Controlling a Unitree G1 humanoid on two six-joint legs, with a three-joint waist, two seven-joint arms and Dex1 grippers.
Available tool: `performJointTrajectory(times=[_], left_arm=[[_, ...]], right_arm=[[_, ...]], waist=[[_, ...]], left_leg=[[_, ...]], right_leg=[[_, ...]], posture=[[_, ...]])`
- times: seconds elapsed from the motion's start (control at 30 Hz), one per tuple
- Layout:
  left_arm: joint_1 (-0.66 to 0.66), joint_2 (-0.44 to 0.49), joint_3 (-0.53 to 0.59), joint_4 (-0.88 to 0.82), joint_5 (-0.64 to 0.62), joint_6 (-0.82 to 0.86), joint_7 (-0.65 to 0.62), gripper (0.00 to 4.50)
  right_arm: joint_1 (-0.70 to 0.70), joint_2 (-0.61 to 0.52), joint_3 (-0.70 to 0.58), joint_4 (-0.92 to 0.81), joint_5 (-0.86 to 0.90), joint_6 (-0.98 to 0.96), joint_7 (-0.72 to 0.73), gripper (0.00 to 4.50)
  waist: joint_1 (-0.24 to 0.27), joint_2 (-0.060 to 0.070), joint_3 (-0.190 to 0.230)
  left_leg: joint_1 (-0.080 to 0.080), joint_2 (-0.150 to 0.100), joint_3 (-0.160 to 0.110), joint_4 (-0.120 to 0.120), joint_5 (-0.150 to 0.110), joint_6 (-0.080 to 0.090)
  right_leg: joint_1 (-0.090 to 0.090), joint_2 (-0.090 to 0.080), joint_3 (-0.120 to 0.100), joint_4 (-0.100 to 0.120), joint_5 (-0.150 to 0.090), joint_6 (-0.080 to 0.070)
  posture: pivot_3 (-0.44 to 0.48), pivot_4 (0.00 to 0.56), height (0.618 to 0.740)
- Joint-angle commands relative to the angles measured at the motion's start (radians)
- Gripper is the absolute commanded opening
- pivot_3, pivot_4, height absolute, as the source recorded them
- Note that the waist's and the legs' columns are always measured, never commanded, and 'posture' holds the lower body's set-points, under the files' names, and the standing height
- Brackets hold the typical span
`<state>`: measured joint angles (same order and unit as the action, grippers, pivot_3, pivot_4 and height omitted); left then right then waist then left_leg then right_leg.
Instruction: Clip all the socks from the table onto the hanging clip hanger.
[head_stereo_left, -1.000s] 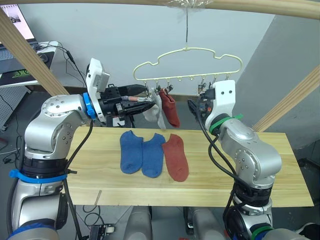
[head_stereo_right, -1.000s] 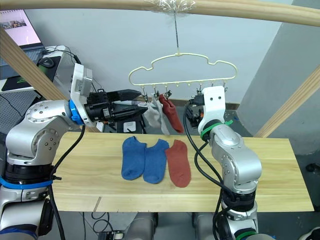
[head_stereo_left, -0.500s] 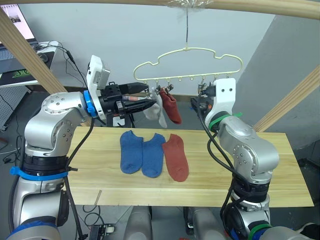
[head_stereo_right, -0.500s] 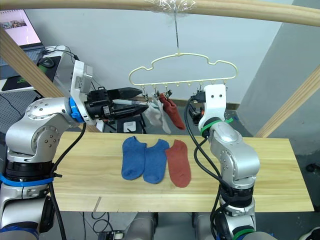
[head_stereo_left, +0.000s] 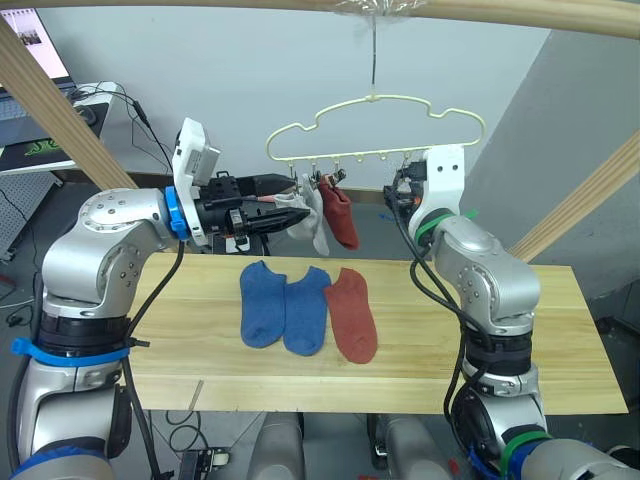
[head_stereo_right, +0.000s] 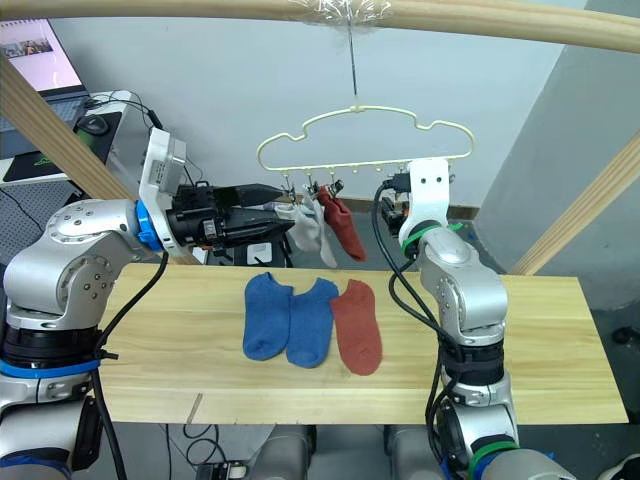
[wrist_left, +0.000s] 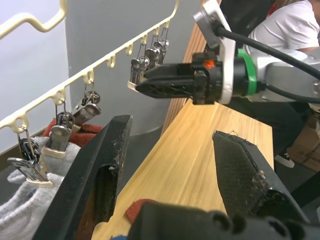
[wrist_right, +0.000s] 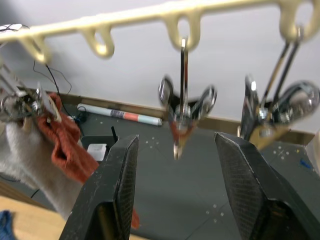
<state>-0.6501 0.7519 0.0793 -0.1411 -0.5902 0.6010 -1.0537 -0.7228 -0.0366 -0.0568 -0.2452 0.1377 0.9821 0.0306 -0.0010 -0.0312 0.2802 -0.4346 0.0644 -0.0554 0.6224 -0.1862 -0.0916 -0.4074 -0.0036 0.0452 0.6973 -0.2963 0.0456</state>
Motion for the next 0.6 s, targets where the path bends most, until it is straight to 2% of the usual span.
performJointTrajectory(times=[0.03,0.33,0.6], left_arm=[[0.001,0.015,0.031,-0.040,-0.015,-0.004,0.005,2.92],[0.024,0.015,0.037,-0.064,-0.014,-0.002,0.026,2.92],[0.038,0.014,0.039,-0.081,-0.015,0.003,0.043,2.92]], right_arm=[[-0.059,-0.015,-0.007,0.042,0.008,-0.071,0.022,2.51],[-0.141,-0.028,0.000,0.160,0.012,-0.140,0.051,2.51],[-0.156,-0.030,0.007,0.186,0.007,-0.153,0.061,2.51]], waist=[[0.000,0.000,0.000],[0.004,0.000,0.000],[0.011,0.000,0.000]], left_leg=[[0.000,0.000,0.000,0.000,0.000,0.000],[0.000,0.000,0.000,-0.002,0.000,0.000],[0.000,0.000,0.000,-0.004,0.000,0.000]], right_leg=[[0.000,0.000,0.000,0.000,0.000,0.000],[-0.001,0.000,0.000,0.000,0.000,0.000],[-0.002,0.000,0.000,0.000,-0.001,-0.001]], posture=[[0.170,0.222,0.740],[0.186,0.225,0.740],[0.192,0.228,0.740]])
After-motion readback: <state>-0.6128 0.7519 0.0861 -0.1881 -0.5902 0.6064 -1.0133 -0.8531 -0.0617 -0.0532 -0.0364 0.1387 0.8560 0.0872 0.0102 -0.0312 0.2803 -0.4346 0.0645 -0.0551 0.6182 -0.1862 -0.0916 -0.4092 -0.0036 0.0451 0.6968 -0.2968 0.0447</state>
